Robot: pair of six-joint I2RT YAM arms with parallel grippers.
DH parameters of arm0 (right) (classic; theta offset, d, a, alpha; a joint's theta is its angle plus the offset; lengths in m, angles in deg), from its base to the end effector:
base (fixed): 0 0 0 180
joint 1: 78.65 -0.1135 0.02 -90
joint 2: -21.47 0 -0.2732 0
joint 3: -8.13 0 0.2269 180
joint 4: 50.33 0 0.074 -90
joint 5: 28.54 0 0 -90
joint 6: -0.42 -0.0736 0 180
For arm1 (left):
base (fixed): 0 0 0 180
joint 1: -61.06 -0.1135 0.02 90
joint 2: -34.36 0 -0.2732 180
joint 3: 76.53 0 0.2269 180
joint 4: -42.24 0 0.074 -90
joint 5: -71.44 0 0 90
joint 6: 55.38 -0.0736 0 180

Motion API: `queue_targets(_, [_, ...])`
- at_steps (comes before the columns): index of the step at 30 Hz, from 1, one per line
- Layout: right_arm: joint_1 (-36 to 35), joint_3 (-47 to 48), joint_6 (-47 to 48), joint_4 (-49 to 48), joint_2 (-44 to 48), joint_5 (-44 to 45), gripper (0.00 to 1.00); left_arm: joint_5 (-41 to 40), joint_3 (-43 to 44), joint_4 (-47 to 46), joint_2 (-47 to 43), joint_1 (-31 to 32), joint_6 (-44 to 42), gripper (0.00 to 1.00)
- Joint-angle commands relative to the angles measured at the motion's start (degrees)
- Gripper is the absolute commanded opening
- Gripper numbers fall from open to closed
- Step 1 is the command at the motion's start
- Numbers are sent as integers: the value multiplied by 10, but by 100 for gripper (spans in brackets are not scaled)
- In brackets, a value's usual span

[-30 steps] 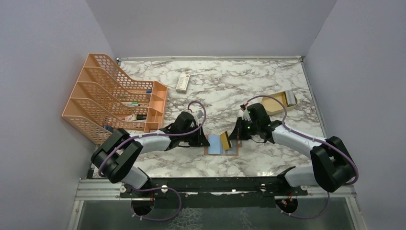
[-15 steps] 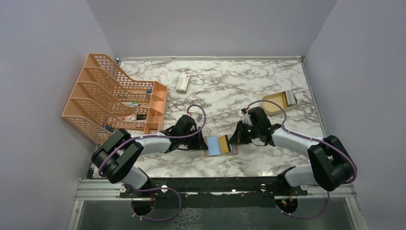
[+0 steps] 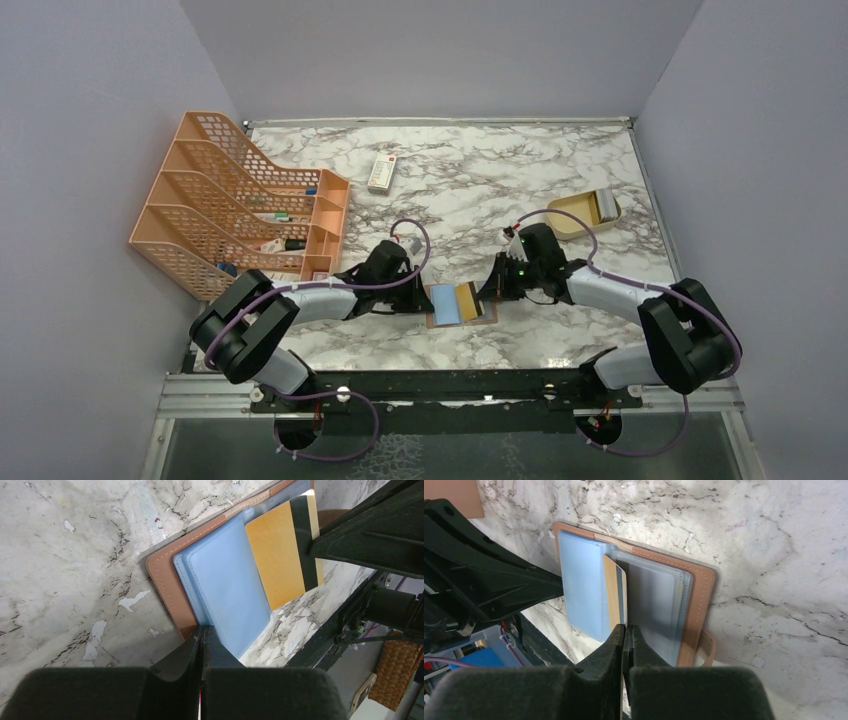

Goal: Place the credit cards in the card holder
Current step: Insert the credit card into the card holder.

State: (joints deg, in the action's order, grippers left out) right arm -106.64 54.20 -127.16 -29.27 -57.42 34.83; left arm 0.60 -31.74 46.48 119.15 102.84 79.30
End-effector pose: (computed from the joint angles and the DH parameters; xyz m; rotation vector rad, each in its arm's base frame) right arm 0.1968 0.1420 0.1457 0.0179 2.6883 1.0066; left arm 0.1866 -0.1991 0.1396 0.1182 2.5789 -1.0610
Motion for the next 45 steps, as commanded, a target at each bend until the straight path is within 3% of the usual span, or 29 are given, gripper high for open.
queue_targets(1, [7,-1,21,-17,-21,-11,1,-26,-8,15,-3,4,-11,0])
queue_targets(29, [8,-53,-50,-113,-43,-31,1,-25,-28,-10,-1,16,20,0])
queue_targets(45, [7,-105,-113,-182,-11,-16,1,-22,-36,-26,-1,25,39,0])
